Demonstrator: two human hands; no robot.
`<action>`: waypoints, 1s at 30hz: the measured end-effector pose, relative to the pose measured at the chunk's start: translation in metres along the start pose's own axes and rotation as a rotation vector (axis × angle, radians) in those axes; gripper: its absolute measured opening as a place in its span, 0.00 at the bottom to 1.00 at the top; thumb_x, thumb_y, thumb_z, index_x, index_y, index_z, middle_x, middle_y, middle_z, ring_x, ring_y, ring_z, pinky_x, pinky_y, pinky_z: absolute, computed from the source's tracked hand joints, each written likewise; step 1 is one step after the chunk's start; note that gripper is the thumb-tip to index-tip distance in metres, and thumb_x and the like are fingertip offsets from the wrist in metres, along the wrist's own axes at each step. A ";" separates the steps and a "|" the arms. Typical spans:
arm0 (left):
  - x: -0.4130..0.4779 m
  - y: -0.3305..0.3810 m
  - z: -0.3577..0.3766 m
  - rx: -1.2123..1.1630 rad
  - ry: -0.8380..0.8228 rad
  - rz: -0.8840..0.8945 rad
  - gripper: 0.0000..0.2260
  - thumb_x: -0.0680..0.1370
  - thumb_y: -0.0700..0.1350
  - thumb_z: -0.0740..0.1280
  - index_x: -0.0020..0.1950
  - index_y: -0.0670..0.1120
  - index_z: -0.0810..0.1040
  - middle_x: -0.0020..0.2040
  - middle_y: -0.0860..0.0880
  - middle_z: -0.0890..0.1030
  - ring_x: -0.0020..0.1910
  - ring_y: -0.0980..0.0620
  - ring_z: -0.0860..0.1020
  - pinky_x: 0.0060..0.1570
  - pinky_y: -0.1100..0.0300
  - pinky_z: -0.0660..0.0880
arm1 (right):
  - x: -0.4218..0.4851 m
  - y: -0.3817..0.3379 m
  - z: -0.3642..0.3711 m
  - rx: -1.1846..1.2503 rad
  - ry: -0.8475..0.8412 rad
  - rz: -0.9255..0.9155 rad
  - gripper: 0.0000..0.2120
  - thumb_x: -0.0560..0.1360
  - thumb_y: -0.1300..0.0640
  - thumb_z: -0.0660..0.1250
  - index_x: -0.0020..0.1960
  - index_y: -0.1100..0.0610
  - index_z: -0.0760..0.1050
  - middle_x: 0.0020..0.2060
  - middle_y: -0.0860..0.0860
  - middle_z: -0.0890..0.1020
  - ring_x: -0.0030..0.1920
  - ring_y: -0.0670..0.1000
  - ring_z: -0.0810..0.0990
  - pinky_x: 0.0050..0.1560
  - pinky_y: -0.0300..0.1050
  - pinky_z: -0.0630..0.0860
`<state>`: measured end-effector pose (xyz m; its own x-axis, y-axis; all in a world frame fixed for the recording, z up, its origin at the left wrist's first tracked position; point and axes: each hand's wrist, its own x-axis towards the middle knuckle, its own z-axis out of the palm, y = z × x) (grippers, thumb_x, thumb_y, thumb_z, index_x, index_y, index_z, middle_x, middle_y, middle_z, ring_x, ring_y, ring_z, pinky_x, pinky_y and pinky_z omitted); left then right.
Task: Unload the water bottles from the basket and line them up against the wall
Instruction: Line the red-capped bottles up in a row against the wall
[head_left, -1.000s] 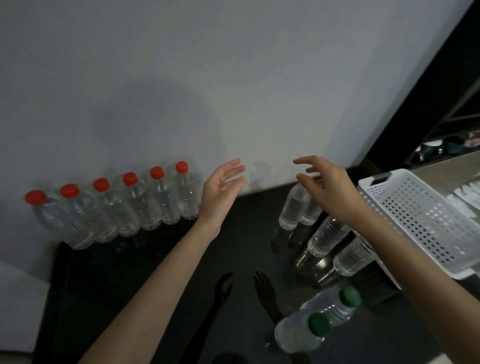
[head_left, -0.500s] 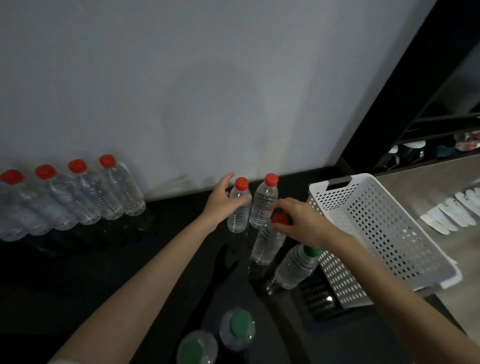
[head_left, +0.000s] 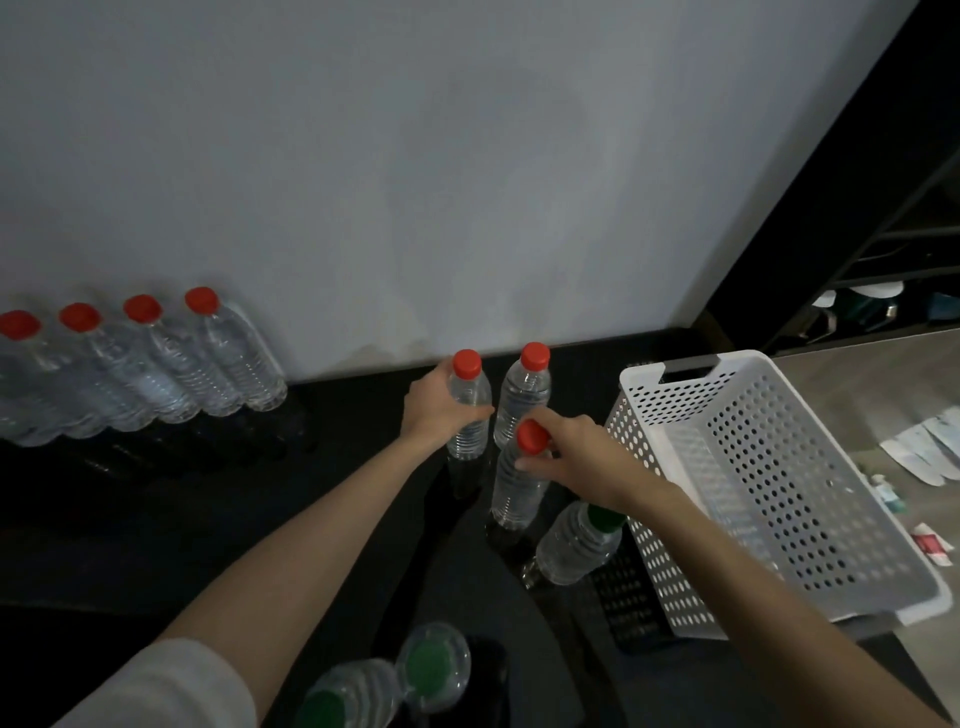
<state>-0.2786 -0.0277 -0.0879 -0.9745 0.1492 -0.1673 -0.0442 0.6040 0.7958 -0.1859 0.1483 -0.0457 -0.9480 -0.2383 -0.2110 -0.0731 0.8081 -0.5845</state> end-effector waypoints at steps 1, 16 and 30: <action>-0.001 -0.002 -0.002 0.002 0.019 0.001 0.24 0.65 0.45 0.80 0.58 0.48 0.76 0.54 0.49 0.81 0.56 0.48 0.79 0.58 0.50 0.76 | 0.001 -0.002 0.001 -0.010 0.004 -0.001 0.13 0.75 0.51 0.69 0.56 0.52 0.69 0.44 0.47 0.79 0.42 0.45 0.78 0.45 0.41 0.75; -0.060 -0.062 -0.101 -0.011 0.165 0.031 0.22 0.60 0.53 0.81 0.52 0.53 0.81 0.46 0.56 0.84 0.47 0.58 0.82 0.51 0.57 0.80 | 0.026 -0.083 0.034 -0.045 -0.009 -0.168 0.15 0.77 0.55 0.67 0.59 0.53 0.66 0.46 0.47 0.79 0.44 0.47 0.79 0.49 0.46 0.78; -0.104 -0.209 -0.327 0.089 0.290 0.019 0.18 0.61 0.53 0.81 0.47 0.50 0.81 0.41 0.55 0.83 0.43 0.56 0.81 0.48 0.55 0.79 | 0.116 -0.288 0.118 0.020 0.022 -0.265 0.13 0.76 0.55 0.68 0.57 0.57 0.68 0.47 0.54 0.80 0.45 0.53 0.80 0.48 0.49 0.79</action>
<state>-0.2402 -0.4253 -0.0465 -0.9977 -0.0603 0.0304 -0.0180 0.6717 0.7406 -0.2385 -0.1753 0.0055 -0.9028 -0.4288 -0.0316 -0.3140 0.7078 -0.6328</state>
